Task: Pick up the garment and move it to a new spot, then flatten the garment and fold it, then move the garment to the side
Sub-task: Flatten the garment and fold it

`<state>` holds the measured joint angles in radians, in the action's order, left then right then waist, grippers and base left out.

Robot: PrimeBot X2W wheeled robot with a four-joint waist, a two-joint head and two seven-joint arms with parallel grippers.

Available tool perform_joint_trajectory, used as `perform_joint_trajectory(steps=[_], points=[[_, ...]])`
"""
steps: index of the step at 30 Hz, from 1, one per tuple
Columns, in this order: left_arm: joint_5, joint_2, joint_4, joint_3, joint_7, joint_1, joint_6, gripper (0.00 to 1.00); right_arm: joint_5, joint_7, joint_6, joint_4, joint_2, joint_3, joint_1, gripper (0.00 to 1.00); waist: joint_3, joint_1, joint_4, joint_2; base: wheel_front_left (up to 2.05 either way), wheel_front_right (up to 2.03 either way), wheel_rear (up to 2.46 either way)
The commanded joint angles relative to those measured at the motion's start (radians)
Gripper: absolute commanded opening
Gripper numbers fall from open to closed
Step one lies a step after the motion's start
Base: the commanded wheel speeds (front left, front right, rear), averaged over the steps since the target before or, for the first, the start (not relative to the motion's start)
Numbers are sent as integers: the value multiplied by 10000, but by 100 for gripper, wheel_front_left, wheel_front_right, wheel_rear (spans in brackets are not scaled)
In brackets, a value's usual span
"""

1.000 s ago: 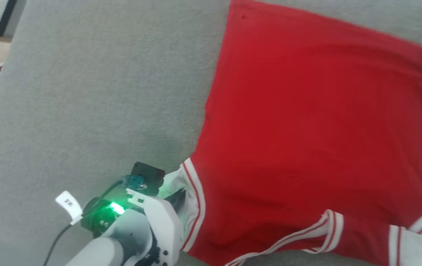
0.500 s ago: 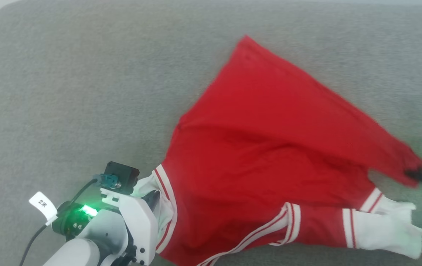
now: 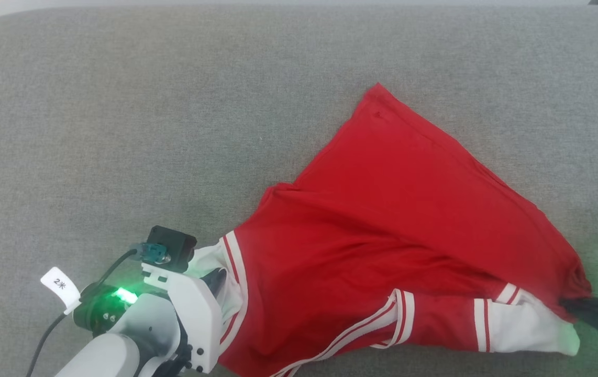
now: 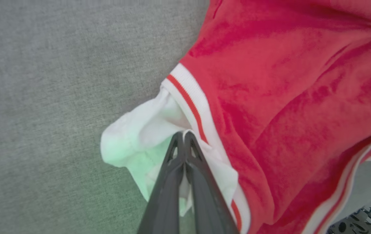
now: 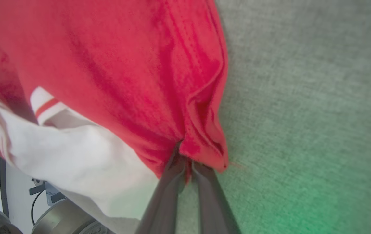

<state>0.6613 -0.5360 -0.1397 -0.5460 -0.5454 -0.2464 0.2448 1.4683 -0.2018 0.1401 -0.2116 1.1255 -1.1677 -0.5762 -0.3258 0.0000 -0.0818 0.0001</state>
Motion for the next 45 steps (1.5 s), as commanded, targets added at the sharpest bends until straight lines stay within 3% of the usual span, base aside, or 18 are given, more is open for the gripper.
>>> perform_joint_trajectory(steps=[1,4,12,15,19,23,28,33,40,45], points=[[25,-20,42,13,61,-36,-39,0,-189,48,-179,-384,-434,-99,49,100,21,0,4,-1,0,0,0],[33,-46,75,11,89,6,-58,0,-460,27,-226,-290,-195,172,-273,100,96,0,2,-1,0,0,0],[27,14,22,-129,130,110,-120,0,-803,372,-92,1452,1101,1389,-1009,100,247,0,-262,-1,0,0,0],[-11,111,4,-235,173,37,-166,0,-1133,527,-92,1836,1025,1931,-1442,100,200,0,-475,-1,0,0,0],[-57,273,22,-391,186,-125,-247,0,-1567,394,-92,1886,507,2333,-1979,100,114,0,-754,-1,0,0,0],[-149,490,81,-590,246,-323,-352,0,-2378,-165,-92,1489,-452,2562,-2766,100,-39,0,-1233,-1,0,0,0],[-258,811,194,-879,292,-579,-478,0,-3325,-1083,-94,519,-1846,2480,-3822,100,-305,0,-1887,-1,0,0,0],[-277,1199,398,-1151,442,-860,-663,0,-3866,-1906,-94,-679,-2770,2126,-4671,100,-610,0,-2543,-1,0,0,0],[-289,1654,774,-1420,684,-1137,-903,0,-4324,-3145,-94,-2346,-3203,1214,-5473,100,-1018,0,-3204,-1,0,0,0],[-288,1870,1028,-1531,857,-1269,-992,0,-4035,-4419,-98,-3172,-3186,286,-5388,100,-1186,0,-3421,-1,0,0,0]])
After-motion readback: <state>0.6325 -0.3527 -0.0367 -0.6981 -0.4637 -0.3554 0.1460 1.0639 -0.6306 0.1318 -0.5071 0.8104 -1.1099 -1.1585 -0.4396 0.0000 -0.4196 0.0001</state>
